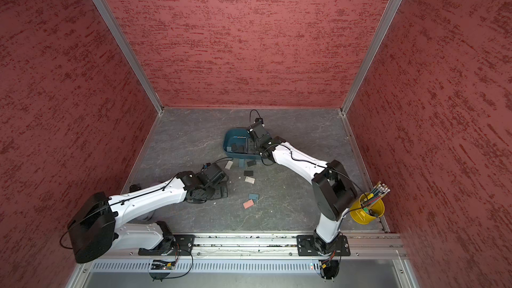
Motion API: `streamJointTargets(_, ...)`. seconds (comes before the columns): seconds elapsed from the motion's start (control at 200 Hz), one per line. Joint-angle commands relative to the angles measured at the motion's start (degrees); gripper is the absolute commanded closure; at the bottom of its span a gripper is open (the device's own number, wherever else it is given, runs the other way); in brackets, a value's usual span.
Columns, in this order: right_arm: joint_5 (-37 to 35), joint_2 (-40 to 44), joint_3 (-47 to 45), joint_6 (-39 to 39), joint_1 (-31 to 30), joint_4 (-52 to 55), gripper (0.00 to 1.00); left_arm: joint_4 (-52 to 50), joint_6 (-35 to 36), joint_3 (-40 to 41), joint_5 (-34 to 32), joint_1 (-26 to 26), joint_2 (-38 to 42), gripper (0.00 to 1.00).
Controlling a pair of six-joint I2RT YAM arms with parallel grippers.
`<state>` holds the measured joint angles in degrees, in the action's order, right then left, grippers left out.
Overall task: Put the eraser in the storage box
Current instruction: Place the eraser in the storage box, then pick up the eraser from the center of the board.
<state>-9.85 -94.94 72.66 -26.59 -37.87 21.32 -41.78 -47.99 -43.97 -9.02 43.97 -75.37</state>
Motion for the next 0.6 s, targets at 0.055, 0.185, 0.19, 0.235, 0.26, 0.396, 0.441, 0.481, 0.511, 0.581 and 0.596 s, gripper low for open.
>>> streamJointTargets(0.055, 2.5, 5.6, -6.5, -0.8, 0.2, -4.6, 0.15, 2.7, 6.1, -3.6, 1.7, -3.7, -4.0, 0.00)
streamJointTargets(0.185, 1.8, 9.1, -9.3, -1.2, 0.2, -5.3, 0.07, 3.3, 9.1, -7.5, 1.6, -6.1, -9.3, 0.00)
streamJointTargets(0.19, 1.8, 9.2, -9.4, -1.1, 0.2, -5.3, 0.06, 3.3, 9.2, -7.6, 1.6, -6.2, -9.6, 0.00)
streamJointTargets(0.235, 1.9, 10.2, -10.0, -1.1, 0.2, -5.3, 0.04, 3.8, 10.1, -8.7, 2.0, -7.1, -11.4, 0.00)
streamJointTargets(0.26, 1.9, 10.9, -10.4, -1.1, 0.2, -5.3, 0.03, 4.3, 10.7, -9.2, 2.4, -7.6, -12.4, 0.00)
streamJointTargets(0.396, 1.6, 14.3, -11.9, -1.0, 0.2, -5.1, 0.01, 4.8, 12.8, -13.7, 3.6, -9.3, -17.7, 0.00)
streamJointTargets(0.441, 1.7, 15.1, -12.3, -1.1, 0.2, -5.1, 0.01, 4.7, 13.4, -15.3, 3.1, -9.5, -19.3, 0.00)
streamJointTargets(0.481, 1.7, 15.7, -12.6, -1.0, 0.1, -5.2, 0.01, 4.2, 14.0, -16.8, 3.2, -9.7, -20.7, 0.00)
streamJointTargets(0.511, 1.8, 16.0, -12.9, -1.1, 0.2, -5.2, 0.01, 4.0, 14.3, -17.8, 3.2, -9.9, -21.7, 0.00)
streamJointTargets(0.581, 1.8, 16.7, -13.5, -1.2, 0.1, -5.1, 0.01, 3.9, 15.1, -19.6, 3.2, -10.3, -23.9, 0.01)
streamJointTargets(0.596, 1.8, 16.8, -13.7, -1.2, 0.1, -5.1, 0.01, 3.9, 15.3, -20.0, 3.2, -10.4, -24.4, 0.01)
